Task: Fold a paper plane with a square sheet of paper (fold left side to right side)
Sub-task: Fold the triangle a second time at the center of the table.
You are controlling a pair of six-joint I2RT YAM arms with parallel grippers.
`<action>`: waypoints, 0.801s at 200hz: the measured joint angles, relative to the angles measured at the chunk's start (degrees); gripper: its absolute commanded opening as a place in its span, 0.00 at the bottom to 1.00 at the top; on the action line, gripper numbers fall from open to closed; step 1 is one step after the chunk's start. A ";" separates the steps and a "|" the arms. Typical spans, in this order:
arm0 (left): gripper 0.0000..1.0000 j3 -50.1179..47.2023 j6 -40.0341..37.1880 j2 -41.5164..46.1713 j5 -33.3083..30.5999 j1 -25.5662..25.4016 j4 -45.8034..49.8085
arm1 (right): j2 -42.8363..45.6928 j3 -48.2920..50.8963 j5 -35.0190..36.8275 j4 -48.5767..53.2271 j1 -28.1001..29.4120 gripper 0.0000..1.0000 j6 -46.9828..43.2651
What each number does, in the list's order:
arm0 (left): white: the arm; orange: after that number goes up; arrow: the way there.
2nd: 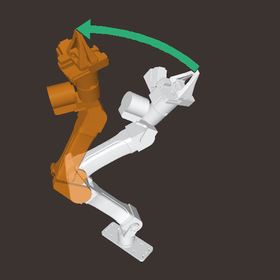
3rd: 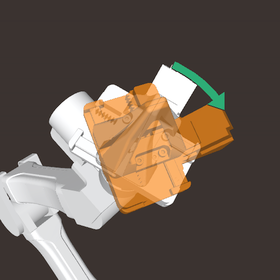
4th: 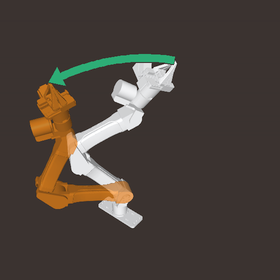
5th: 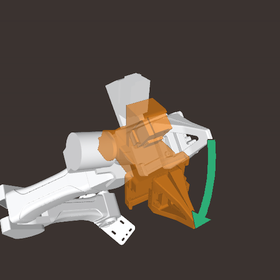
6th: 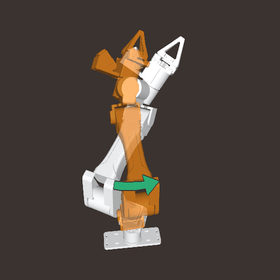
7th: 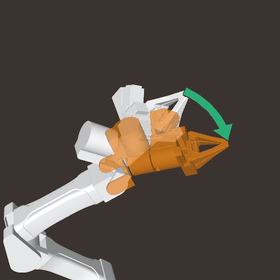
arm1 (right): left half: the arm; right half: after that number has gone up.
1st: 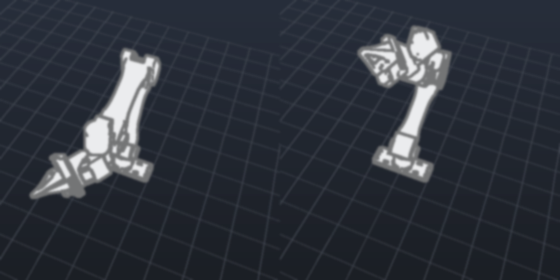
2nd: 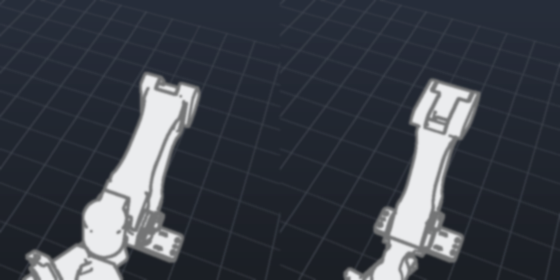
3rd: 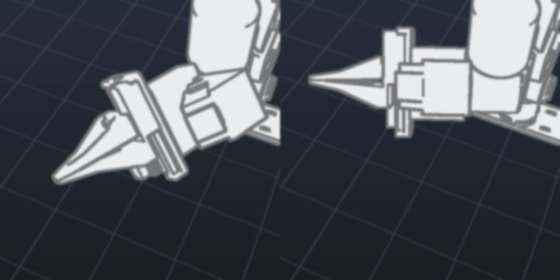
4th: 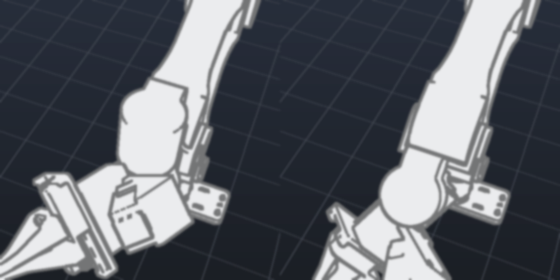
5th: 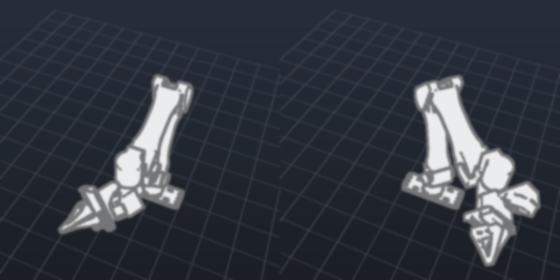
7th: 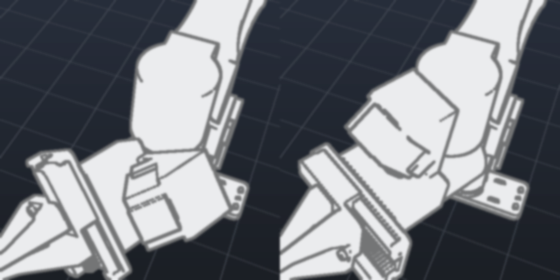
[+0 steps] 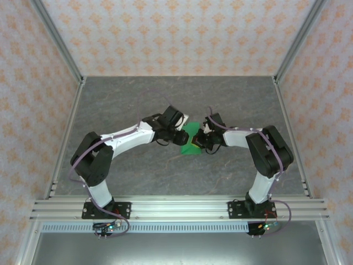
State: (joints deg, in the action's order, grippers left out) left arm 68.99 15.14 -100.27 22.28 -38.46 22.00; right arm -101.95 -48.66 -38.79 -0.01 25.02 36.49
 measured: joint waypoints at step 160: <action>0.25 -6.93 7.98 -6.69 12.20 0.00 -11.02 | -0.09 -0.46 0.02 0.85 0.00 0.01 -0.63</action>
State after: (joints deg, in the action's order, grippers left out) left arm 62.06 23.11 -106.96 34.48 -38.46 10.98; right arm -102.04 -49.12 -38.76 0.84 25.02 35.86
